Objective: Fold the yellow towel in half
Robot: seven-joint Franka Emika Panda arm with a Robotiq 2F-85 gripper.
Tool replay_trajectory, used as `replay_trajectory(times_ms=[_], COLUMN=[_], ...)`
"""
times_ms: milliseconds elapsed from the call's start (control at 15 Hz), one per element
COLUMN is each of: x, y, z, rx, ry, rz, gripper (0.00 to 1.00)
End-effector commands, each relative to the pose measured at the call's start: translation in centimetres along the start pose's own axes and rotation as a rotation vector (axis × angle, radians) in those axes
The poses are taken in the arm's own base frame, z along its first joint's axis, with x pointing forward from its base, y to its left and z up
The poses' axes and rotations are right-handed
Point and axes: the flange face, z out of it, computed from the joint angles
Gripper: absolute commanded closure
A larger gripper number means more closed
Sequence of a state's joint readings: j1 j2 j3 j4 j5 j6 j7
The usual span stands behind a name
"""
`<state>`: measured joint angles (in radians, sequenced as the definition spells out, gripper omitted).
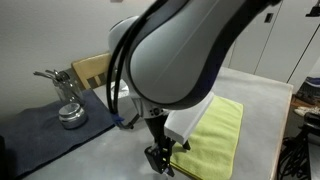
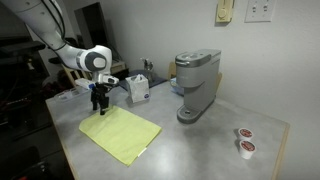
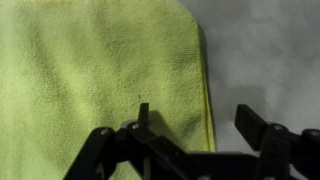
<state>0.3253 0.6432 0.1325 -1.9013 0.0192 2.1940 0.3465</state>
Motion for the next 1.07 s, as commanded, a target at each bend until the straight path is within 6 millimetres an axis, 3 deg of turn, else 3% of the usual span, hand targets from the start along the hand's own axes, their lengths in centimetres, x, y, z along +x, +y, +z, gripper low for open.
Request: replay_trajectory(times_ms=[0,400,467,600,667,867,1000], x=[0.50,0.47,0.46,0.46,0.47,0.51,0.51], y=[-0.07,-0.10,-0.12,-0.13,-0.13,-0.15,-0.14], z=[0.21,0.23,0.23,0.24,0.20,0.09,0.05], rx=[-0.001,0.000,0.000,0.000,0.000,0.001,0.000], ry=[-0.002,-0.001,-0.001,-0.001,0.000,0.002,0.002], rz=[-0.018,-0.019,-0.019,-0.019,-0.019,-0.018,-0.017], gripper=[0.31,0.50,0.60,0.68,0.81,0.97,1.00])
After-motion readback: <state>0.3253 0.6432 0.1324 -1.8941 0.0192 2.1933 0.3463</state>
